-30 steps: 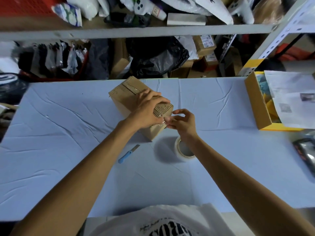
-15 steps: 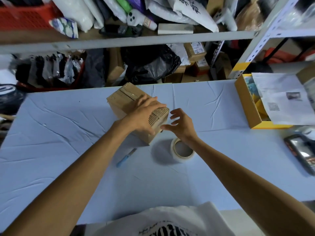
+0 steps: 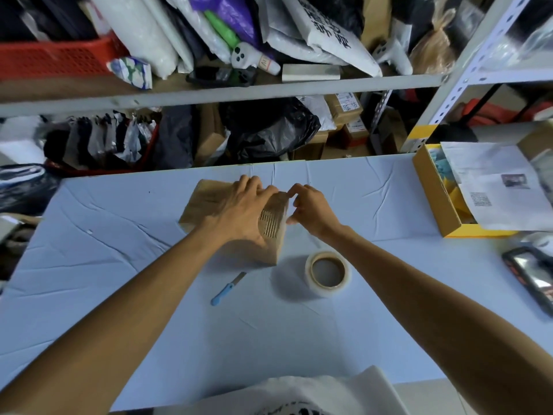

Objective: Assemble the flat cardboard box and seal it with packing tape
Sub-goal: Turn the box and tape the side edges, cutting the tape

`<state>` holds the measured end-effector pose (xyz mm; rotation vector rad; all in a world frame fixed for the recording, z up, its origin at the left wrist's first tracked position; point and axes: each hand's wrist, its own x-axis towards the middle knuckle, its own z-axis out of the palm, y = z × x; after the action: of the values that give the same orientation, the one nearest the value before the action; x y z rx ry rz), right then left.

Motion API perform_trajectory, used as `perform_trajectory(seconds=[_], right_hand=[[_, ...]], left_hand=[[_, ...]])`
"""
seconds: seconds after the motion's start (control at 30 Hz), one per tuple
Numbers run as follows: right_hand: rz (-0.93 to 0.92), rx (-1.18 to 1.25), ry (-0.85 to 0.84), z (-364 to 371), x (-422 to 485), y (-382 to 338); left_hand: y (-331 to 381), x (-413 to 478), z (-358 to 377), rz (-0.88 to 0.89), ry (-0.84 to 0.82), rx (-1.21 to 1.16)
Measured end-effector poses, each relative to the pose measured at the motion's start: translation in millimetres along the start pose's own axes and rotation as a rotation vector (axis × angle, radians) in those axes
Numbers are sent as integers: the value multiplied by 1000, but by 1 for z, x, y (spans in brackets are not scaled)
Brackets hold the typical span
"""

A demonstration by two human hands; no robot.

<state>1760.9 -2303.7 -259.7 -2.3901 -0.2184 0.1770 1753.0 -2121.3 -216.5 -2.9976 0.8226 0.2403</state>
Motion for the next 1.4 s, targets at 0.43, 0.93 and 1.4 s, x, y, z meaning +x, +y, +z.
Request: perform_trajectory(seconds=[0.43, 0.93, 1.4], right_hand=[[115, -585, -708, 13, -96, 67], [-55, -246, -195, -63, -65, 2], [-212, -250, -65, -98, -51, -52]], left_hand=[[-1, -4, 14, -100, -78, -127], [-3, 0, -2, -153, -158, -385], [32, -6, -46, -220, 231, -1070]])
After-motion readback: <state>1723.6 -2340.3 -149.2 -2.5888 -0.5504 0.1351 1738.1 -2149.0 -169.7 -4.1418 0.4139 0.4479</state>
